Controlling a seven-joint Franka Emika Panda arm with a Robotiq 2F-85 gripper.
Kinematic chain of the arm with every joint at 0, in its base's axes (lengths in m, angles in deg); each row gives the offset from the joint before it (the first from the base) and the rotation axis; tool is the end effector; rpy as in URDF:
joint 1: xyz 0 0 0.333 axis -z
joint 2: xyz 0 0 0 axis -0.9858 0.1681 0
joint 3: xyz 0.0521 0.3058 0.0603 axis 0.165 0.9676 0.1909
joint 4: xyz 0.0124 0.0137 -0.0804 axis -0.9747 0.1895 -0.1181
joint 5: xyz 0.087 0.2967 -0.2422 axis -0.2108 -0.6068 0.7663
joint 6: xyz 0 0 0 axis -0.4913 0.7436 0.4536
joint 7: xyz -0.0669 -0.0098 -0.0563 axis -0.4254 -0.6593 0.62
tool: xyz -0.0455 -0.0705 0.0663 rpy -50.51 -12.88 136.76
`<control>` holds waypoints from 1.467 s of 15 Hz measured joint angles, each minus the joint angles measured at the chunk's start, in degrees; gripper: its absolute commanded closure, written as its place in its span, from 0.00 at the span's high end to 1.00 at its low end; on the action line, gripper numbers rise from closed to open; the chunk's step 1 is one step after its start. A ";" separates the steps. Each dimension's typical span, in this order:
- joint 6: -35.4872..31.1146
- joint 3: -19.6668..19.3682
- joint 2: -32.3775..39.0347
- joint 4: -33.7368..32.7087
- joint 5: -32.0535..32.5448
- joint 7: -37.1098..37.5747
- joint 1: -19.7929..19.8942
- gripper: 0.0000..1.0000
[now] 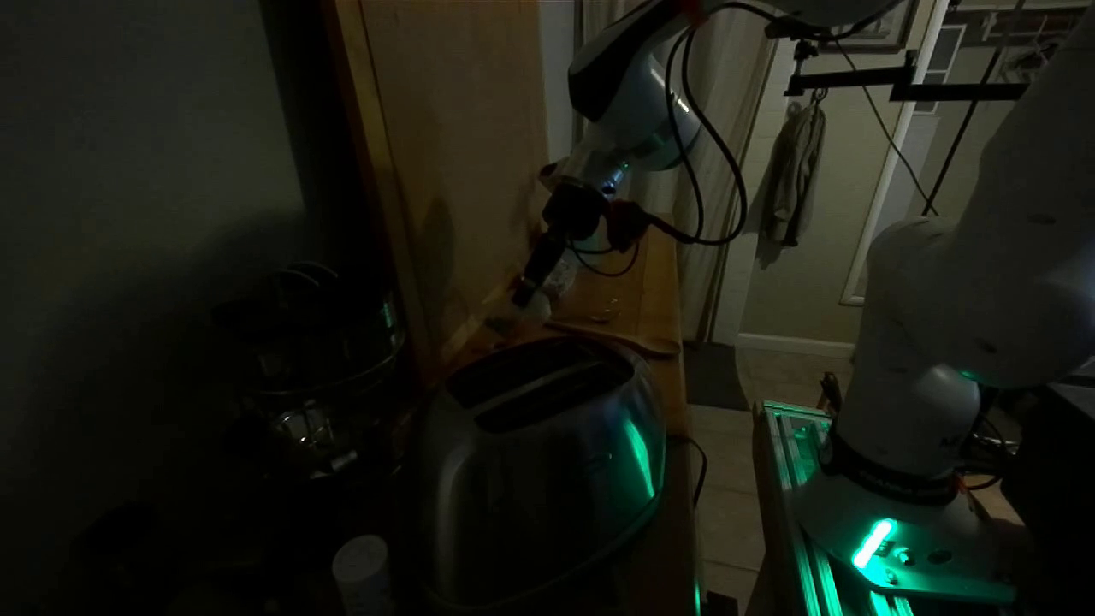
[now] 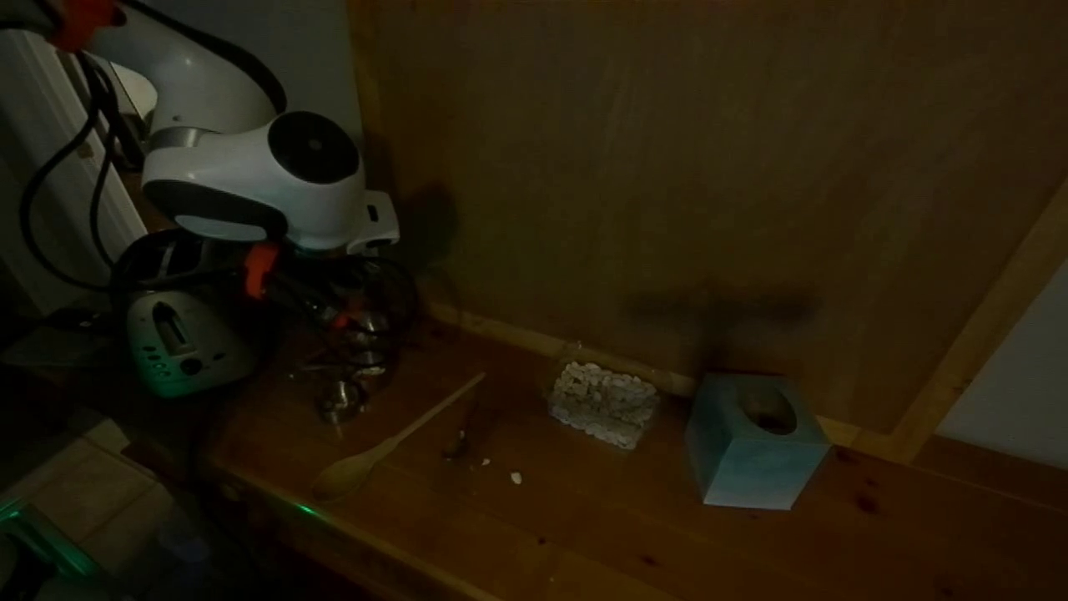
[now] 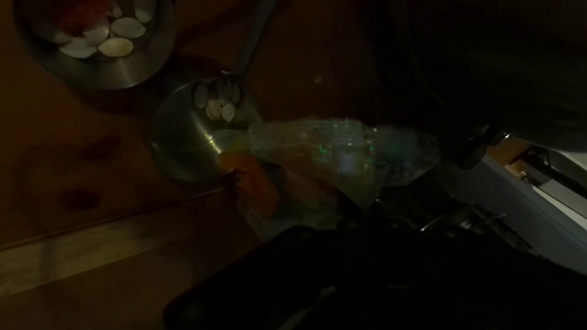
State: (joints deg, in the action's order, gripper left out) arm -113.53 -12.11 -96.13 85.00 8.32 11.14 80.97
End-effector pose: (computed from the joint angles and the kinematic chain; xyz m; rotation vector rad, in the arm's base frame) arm 0.4103 -0.1222 0.3731 -2.4897 -0.2104 -0.5466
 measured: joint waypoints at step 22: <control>2.02 1.84 3.31 -2.72 -2.68 -2.21 3.21 0.05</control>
State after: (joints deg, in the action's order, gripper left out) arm -111.50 -10.28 -92.82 82.28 5.64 8.93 84.17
